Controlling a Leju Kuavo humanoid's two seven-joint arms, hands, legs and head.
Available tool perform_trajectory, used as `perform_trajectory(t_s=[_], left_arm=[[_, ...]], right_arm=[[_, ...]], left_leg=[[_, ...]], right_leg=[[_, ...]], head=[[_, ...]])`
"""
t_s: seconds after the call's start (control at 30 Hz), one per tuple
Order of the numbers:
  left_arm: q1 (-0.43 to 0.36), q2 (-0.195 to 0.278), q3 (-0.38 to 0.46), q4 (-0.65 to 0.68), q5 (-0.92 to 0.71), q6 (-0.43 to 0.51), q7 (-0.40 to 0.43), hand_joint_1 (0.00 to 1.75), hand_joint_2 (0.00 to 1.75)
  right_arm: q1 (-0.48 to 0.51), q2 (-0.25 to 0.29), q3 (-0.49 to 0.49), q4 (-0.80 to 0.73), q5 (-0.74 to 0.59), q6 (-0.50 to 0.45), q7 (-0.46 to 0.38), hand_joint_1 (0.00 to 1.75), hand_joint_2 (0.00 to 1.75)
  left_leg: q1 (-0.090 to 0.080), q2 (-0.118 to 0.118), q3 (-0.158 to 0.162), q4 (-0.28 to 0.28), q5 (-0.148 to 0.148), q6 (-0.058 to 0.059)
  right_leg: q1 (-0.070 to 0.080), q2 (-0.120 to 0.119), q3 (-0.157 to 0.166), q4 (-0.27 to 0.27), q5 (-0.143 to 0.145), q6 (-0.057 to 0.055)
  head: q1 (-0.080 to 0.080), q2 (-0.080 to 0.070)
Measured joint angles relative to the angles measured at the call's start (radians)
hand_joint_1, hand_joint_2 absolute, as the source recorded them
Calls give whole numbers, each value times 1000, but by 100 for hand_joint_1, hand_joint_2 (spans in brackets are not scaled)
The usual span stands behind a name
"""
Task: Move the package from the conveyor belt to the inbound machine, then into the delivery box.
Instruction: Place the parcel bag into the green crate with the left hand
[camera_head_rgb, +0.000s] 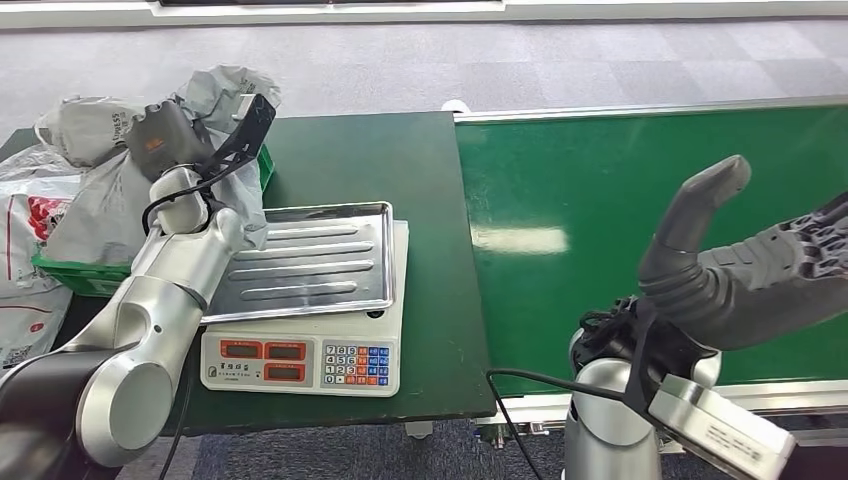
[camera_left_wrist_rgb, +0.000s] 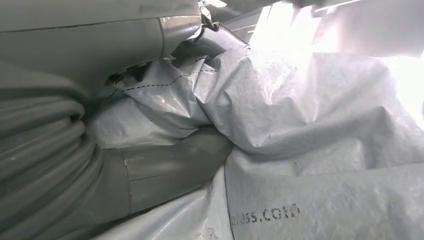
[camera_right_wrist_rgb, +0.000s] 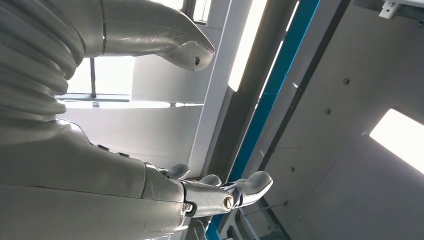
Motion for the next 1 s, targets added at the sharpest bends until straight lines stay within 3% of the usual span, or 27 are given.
perform_trajectory(t_s=[0.2, 0.33, 0.47, 0.67, 0.7, 0.73, 0.8, 0.83, 0.87, 1.0], left_arm=[[0, 20, 1, 15, 14, 4, 35, 175, 175], [20, 34, 33, -14, 114, 86, -10, 175, 175], [61, 45, 155, -107, 198, 114, -139, 175, 175], [93, 47, 325, -167, 214, 114, -219, 173, 175], [96, 47, 344, -169, 216, 114, -227, 151, 175], [99, 47, 361, -169, 217, 114, -233, 107, 175], [102, 47, 386, -166, 218, 114, -237, 21, 87], [103, 47, 395, -163, 216, 114, -233, 0, 44], [103, 47, 402, -157, 211, 114, -226, 0, 0], [99, 56, 422, -99, 177, 109, -162, 0, 0]], right_arm=[[0, 0, 5, 0, 2, 0, 0, 0, 175], [3, 0, 9, 0, 6, 0, 0, 0, 175], [23, -4, 15, -4, 6, 0, 0, 0, 175], [27, -6, 18, -5, -1, 0, 0, 0, 175], [27, -6, 18, -5, -2, 0, 0, 0, 175], [27, -6, 18, -5, -3, 0, 0, 0, 175], [27, -6, 19, -5, -3, 0, 0, 0, 175], [27, -6, 20, -5, -3, 0, 0, 0, 175], [27, -6, 21, -5, -3, 0, 0, 0, 175], [27, -6, 24, -5, -4, 0, 0, 0, 175]], left_leg=[[0, -1, 0, 0, 0, 0], [1, 1, 0, 0, 0, 0], [1, 2, 0, 0, 0, 0], [1, 1, 0, 0, 0, 0], [1, 0, 0, 0, 0, 0], [1, 1, 0, 0, 0, 0], [1, 1, 0, 0, 0, 0], [1, 0, 0, 0, 0, 0], [1, 0, 0, 0, 0, 0], [0, 0, 0, 0, 0, 0]], right_leg=[[1, 0, 0, 0, 0, 0], [0, 1, 0, 0, 0, 0], [1, 2, 0, 0, 0, 0], [1, 1, -1, 0, 0, 0], [1, 1, -1, 0, 0, 0], [1, 1, 0, 0, 0, 0], [1, 1, 0, 0, 0, 0], [1, 1, 0, 0, 0, 0], [0, 0, 0, 0, 0, 0], [0, 0, 0, 0, 0, 0]], head=[[0, 0], [0, 0], [0, 0], [0, 0], [0, 0], [0, 0], [0, 0], [0, 0], [0, 0], [0, 0]])
